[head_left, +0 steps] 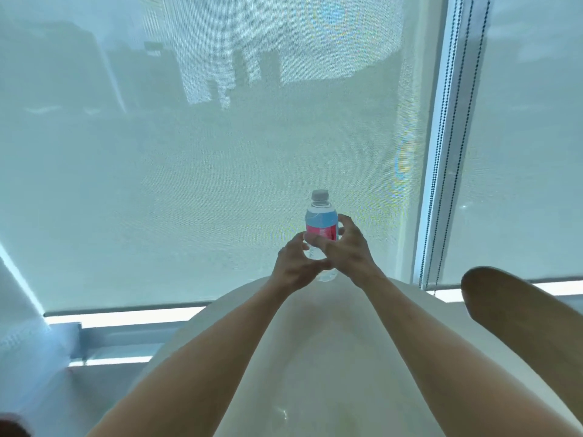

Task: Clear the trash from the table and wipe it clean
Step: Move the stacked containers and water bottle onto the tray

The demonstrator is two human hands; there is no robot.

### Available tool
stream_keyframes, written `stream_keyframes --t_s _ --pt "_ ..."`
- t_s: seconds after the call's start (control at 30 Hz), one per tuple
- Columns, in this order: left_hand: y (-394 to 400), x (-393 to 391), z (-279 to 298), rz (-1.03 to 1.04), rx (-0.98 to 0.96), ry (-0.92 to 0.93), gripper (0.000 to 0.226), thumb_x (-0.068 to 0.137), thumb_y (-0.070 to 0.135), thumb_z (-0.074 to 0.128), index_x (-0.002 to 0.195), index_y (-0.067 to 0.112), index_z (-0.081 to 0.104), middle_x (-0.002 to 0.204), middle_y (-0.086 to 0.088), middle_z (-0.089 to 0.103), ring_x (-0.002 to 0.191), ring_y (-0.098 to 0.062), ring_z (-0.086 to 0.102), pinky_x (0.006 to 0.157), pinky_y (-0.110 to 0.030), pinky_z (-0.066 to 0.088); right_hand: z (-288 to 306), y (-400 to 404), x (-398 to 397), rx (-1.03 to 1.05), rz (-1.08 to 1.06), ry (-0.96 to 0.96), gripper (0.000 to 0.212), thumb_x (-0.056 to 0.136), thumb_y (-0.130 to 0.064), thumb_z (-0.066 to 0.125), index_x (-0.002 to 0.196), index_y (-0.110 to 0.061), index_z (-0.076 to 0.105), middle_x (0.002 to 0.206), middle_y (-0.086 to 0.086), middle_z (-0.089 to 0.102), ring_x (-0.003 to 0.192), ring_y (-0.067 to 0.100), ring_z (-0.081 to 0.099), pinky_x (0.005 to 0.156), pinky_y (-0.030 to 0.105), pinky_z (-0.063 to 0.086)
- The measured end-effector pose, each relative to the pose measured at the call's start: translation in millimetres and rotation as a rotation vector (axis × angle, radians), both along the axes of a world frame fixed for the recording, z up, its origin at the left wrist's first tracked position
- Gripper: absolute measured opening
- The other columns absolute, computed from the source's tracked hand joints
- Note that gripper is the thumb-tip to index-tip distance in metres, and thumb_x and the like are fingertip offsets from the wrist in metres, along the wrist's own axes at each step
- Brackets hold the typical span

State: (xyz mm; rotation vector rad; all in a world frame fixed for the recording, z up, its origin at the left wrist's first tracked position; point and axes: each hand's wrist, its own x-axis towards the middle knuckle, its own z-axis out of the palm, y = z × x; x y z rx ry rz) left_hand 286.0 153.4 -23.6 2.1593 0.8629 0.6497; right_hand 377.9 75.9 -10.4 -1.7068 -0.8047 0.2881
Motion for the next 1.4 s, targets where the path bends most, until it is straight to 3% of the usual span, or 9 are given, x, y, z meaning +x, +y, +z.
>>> stream_keyframes --t_s 0.13,0.23,0.33,0.47,0.8,1.03,1.17,1.3,1.4 --pt "2 6 -2 -0.018 -0.034 -0.075 0.042 0.07 0.026 0.084 0.103 0.031 0.058 0.09 0.016 0.063 0.078 0.01 0.057 0.061 -0.005 0.037 -1 2 0 0.021 0.0 -0.02 0.051 0.073 -0.042 0.08 0.114 -0.022 0.059 0.098 -0.007 0.064 0.096 0.016 0.064 0.08 0.031 0.05" --pt "4 7 -3 -0.041 -0.046 -0.127 0.039 0.069 0.021 0.084 0.103 0.028 0.065 0.086 0.017 0.066 0.067 0.023 0.054 0.057 0.001 0.037 0 3 -1 0.03 -0.008 -0.022 0.045 0.073 -0.042 0.08 0.108 -0.022 0.06 0.09 -0.011 0.062 0.092 0.015 0.064 0.078 0.032 0.051" --pt "3 4 -2 -0.058 -0.059 -0.151 0.039 0.069 0.018 0.084 0.103 0.029 0.066 0.086 0.019 0.066 0.068 0.024 0.054 0.059 0.003 0.037 1 1 -4 0.035 -0.022 -0.047 0.046 0.072 -0.042 0.08 0.108 -0.022 0.06 0.09 -0.013 0.06 0.094 0.017 0.063 0.084 0.038 0.053" --pt "-1 -9 0 -0.057 -0.06 -0.176 0.044 0.068 0.02 0.084 0.109 0.027 0.068 0.092 0.015 0.07 0.072 0.022 0.057 0.058 0.003 0.037 7 -7 -16 0.037 -0.011 -0.075 0.043 0.074 -0.04 0.08 0.108 -0.024 0.059 0.088 -0.017 0.059 0.088 0.012 0.062 0.079 0.033 0.051" --pt "-24 -88 25 -0.04 -0.002 -0.238 0.048 0.068 0.029 0.085 0.113 0.029 0.068 0.1 0.014 0.072 0.092 0.003 0.063 0.073 -0.015 0.044 35 -32 -87 0.083 0.09 -0.125 0.048 0.077 -0.042 0.078 0.115 -0.022 0.058 0.095 -0.009 0.061 0.089 0.011 0.062 0.071 0.025 0.048" --pt "-52 -184 45 0.033 0.075 -0.253 0.044 0.071 0.032 0.084 0.111 0.031 0.066 0.094 0.014 0.069 0.085 0.002 0.064 0.079 -0.023 0.052 53 -49 -169 0.121 0.207 -0.125 0.049 0.076 -0.041 0.079 0.116 -0.02 0.059 0.091 -0.013 0.061 0.085 0.002 0.062 0.067 0.02 0.049" --pt "-67 -248 48 0.134 0.089 -0.241 0.049 0.068 0.037 0.085 0.112 0.028 0.066 0.095 0.009 0.072 0.085 -0.006 0.068 0.076 -0.025 0.054 57 -57 -225 0.13 0.284 -0.093 0.05 0.073 -0.039 0.081 0.115 -0.019 0.061 0.091 -0.01 0.065 0.084 0.004 0.064 0.068 0.022 0.051" --pt "-82 -313 50 0.229 0.099 -0.226 0.05 0.065 0.04 0.085 0.11 0.03 0.066 0.089 0.012 0.07 0.081 0.002 0.065 0.067 -0.02 0.049 58 -61 -280 0.127 0.386 -0.075 0.054 0.071 -0.039 0.083 0.115 -0.019 0.062 0.096 -0.002 0.069 0.087 0.014 0.068 0.073 0.028 0.056" --pt "-93 -364 48 0.302 0.115 -0.212 0.047 0.066 0.04 0.086 0.106 0.029 0.065 0.08 0.016 0.065 0.075 0.004 0.061 0.062 -0.017 0.043 57 -64 -326 0.128 0.469 -0.077 0.054 0.07 -0.04 0.083 0.116 -0.018 0.063 0.097 0.0 0.071 0.086 0.014 0.069 0.068 0.025 0.054"
